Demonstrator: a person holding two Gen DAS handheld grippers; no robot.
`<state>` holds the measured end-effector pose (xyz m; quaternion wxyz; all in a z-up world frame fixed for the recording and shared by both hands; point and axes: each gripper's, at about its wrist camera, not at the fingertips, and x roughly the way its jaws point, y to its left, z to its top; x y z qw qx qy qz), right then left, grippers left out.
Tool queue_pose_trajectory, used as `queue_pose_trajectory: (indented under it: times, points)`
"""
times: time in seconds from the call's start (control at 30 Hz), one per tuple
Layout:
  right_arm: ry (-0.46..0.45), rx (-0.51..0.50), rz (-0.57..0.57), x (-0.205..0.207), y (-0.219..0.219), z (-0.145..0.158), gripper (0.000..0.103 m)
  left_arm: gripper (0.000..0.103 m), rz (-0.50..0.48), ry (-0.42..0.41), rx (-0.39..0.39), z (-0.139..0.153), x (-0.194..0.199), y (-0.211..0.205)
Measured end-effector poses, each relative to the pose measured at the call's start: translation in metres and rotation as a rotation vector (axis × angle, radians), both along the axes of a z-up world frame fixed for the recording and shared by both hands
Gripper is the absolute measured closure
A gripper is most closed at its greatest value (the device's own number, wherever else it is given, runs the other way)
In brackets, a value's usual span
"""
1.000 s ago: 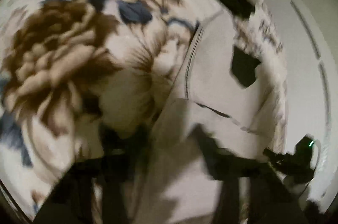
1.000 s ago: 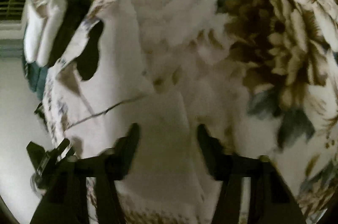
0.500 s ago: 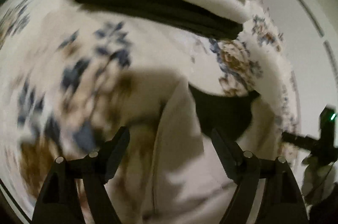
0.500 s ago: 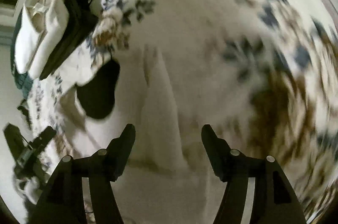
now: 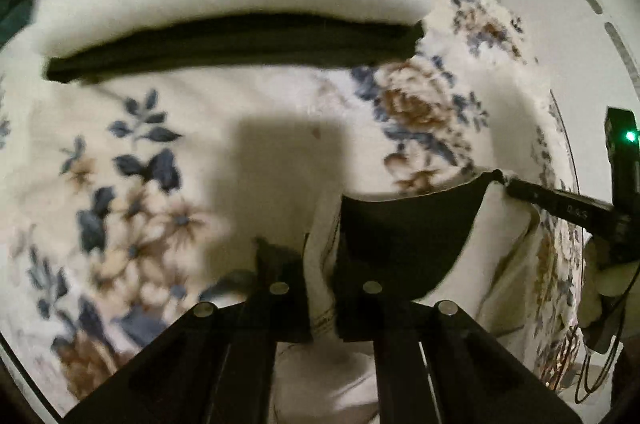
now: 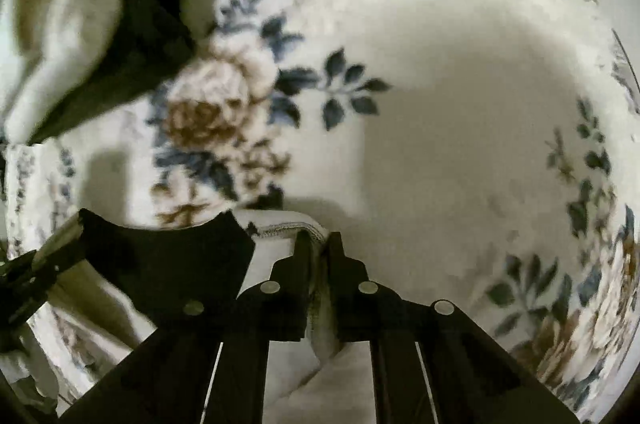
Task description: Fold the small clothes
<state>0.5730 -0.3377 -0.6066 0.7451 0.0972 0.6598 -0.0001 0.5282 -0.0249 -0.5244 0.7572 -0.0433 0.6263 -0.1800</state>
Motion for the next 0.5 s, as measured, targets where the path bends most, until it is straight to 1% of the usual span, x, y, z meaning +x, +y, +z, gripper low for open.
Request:
queue_pose_trajectory:
  times: [0.07, 0.17, 0.23, 0.27, 0.37, 0.4, 0.43, 0.5]
  points:
    - [-0.036, 0.029, 0.001, -0.018, -0.004, 0.022, 0.095, 0.099, 0.017, -0.038, -0.02, 0.021, -0.015, 0.005]
    - [-0.105, 0.038, 0.02, -0.056, -0.008, 0.061, 0.095, 0.099, 0.045, -0.07, -0.018, 0.041, -0.043, 0.01]
    - [-0.122, 0.05, 0.015, -0.082, -0.01, 0.075, 0.095, 0.099, 0.066, -0.077, -0.019, 0.049, -0.066, 0.017]
    - [-0.125, 0.055, 0.015, -0.097, -0.008, 0.081, 0.095, 0.099, 0.09, -0.079, -0.037, 0.053, -0.084, 0.019]
    - [-0.146, 0.06, 0.031, -0.148, -0.004, 0.096, 0.095, 0.098, 0.148, -0.069, -0.071, 0.06, -0.131, 0.023]
    - [-0.148, 0.07, 0.033, -0.166, -0.001, 0.096, 0.095, 0.098, 0.167, -0.061, -0.074, 0.06, -0.146, 0.025]
    - [-0.148, 0.079, 0.036, -0.186, 0.0, 0.097, 0.095, 0.098, 0.184, -0.035, -0.079, 0.055, -0.161, 0.027]
    - [-0.142, 0.092, 0.049, -0.212, 0.005, 0.094, 0.095, 0.097, 0.221, 0.031, -0.096, 0.043, -0.186, 0.037]
